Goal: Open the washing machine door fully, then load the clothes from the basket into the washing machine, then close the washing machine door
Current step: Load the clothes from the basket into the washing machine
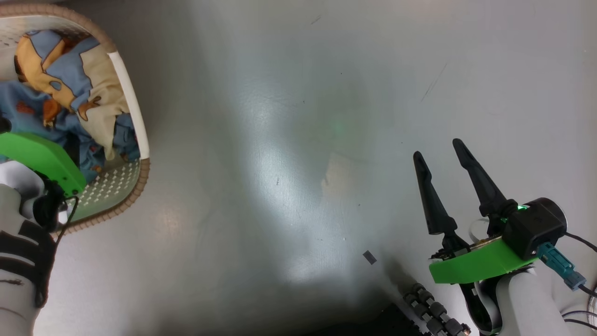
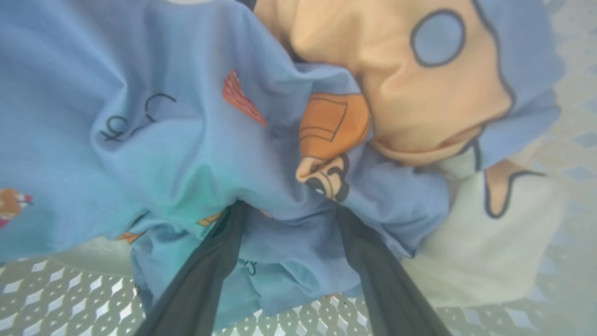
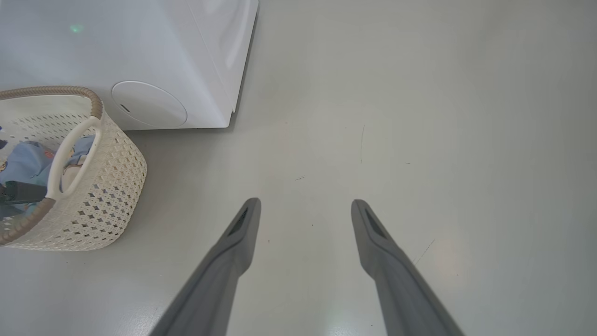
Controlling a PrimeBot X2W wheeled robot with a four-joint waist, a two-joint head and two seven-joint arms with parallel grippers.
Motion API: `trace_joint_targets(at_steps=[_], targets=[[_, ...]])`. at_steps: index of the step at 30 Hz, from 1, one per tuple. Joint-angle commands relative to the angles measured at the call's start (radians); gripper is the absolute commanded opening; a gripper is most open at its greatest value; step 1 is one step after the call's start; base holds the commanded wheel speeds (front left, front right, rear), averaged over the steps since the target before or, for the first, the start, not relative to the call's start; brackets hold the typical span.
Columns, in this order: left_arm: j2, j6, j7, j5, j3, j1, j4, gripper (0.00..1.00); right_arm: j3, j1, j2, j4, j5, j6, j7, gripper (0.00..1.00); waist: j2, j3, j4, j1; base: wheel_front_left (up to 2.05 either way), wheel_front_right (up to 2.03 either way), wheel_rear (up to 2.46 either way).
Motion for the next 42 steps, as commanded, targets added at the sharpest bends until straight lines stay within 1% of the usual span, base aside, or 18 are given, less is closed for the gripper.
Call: trace_joint_targets(at_steps=[1, 2, 3, 11, 16, 21, 27, 33, 37, 40, 41, 42], targets=[[0.036, 0.009, 0.003, -0.008, 0.018, 0.009, 0.001, 0.64, 0.015, 0.047, 0.000, -0.018, 0.007, 0.002, -0.012, 1.00, 0.0000, -0.001, 0.001, 0.0000, 0.00, 0.00, 0.00], [0.035, 0.008, 0.006, -0.009, 0.018, 0.010, 0.001, 0.29, 0.015, 0.047, 0.000, -0.018, 0.007, 0.002, -0.012, 1.00, 0.0000, -0.001, 0.001, 0.0000, 0.00, 0.00, 0.00], [0.034, 0.006, 0.008, -0.010, 0.017, 0.011, 0.001, 0.00, 0.014, 0.047, 0.000, -0.017, 0.007, 0.002, -0.012, 1.00, 0.0000, -0.002, 0.002, 0.0000, 0.00, 0.00, 0.00], [0.040, -0.004, 0.007, -0.019, 0.015, 0.022, 0.003, 0.00, 0.020, 0.024, 0.000, -0.011, 0.008, 0.002, -0.012, 1.00, 0.0000, -0.013, 0.004, 0.0000, 0.00, 0.00, 0.00], [0.045, -0.010, -0.019, -0.031, 0.022, 0.043, 0.003, 0.00, 0.033, 0.000, 0.000, 0.000, 0.016, 0.002, -0.012, 1.00, 0.0000, -0.043, 0.002, 0.0000, 0.00, 0.00, 0.00], [0.037, -0.019, -0.059, -0.041, 0.025, 0.085, 0.003, 0.00, 0.037, -0.021, 0.000, 0.021, 0.010, 0.002, -0.012, 1.00, 0.0000, -0.113, 0.020, 0.0000, 0.00, 0.00, 0.00], [0.027, -0.030, -0.176, -0.035, 0.014, 0.146, 0.003, 0.00, 0.054, -0.039, 0.000, 0.051, -0.001, 0.002, -0.012, 1.00, 0.0000, -0.211, 0.052, 0.0000, 0.00, 0.00, 0.00], [0.026, -0.036, -0.241, -0.025, 0.007, 0.204, -0.009, 0.00, 0.061, -0.040, 0.000, 0.088, -0.015, 0.002, -0.012, 1.00, 0.0000, -0.305, 0.087, 0.0000, 0.00, 0.00, 0.00], [0.036, -0.035, -0.252, -0.010, 0.022, 0.241, -0.055, 0.00, 0.066, -0.038, -0.006, 0.107, -0.015, 0.002, -0.012, 1.00, 0.0000, -0.360, 0.109, 0.0000, 0.00, 0.00, 0.00], [0.051, -0.013, -0.253, 0.017, 0.071, 0.283, -0.148, 0.00, 0.068, -0.033, -0.012, 0.117, -0.013, 0.002, -0.012, 1.00, 0.0000, -0.398, 0.126, 0.0000, 0.00, 0.00, 0.00], [0.051, -0.013, -0.253, 0.017, 0.071, 0.283, -0.148, 0.00, 0.068, -0.033, -0.012, 0.117, -0.013, 0.002, -0.012, 1.00, 0.0000, -0.398, 0.126, 0.0000, 0.00, 0.00, 0.00], [0.053, 0.005, -0.253, 0.047, 0.108, 0.322, -0.213, 0.00, 0.069, -0.029, -0.015, 0.123, -0.010, 0.002, -0.012, 1.00, 0.0000, -0.421, 0.137, 0.0000, 0.00, 0.00, 0.00]])
